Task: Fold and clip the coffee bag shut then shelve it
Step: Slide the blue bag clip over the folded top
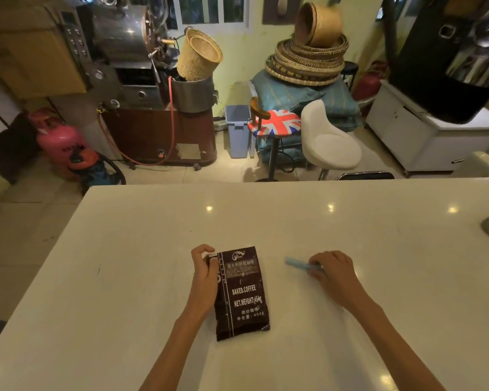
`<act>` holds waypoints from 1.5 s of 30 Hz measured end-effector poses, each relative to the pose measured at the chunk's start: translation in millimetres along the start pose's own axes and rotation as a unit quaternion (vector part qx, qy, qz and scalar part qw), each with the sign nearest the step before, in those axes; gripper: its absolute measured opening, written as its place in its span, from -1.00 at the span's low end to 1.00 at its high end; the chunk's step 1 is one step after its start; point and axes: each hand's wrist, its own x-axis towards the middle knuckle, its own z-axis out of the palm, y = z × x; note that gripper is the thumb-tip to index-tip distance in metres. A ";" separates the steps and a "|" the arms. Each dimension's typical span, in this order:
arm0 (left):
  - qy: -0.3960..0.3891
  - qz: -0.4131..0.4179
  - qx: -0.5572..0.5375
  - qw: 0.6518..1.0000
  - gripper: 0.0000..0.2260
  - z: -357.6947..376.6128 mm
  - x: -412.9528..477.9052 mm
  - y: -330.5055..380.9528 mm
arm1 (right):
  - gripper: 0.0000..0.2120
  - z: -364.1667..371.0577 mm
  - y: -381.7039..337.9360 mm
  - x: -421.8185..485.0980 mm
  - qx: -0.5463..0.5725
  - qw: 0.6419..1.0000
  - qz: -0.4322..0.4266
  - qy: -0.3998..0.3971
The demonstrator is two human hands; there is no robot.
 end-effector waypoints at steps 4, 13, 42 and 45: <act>-0.065 0.019 0.025 0.997 -0.66 7.1 -1.6 14.2 | -0.74 -15.3 -62.4 -13.1 0.264 0.963 -0.019 0.043; -0.116 -0.026 -0.057 0.991 -0.74 5.9 -4.0 23.1 | -0.59 -55.5 -147.8 -13.5 -0.050 0.986 -0.152 0.038; -0.147 -0.019 -0.066 0.987 -0.69 4.1 -7.9 32.5 | -0.87 -7.8 -145.8 -8.2 0.064 0.958 -0.205 0.189; -0.135 -0.009 -0.063 0.989 -0.70 5.2 -8.2 32.5 | -0.82 -2.1 -146.7 -13.1 0.125 0.953 -0.171 0.218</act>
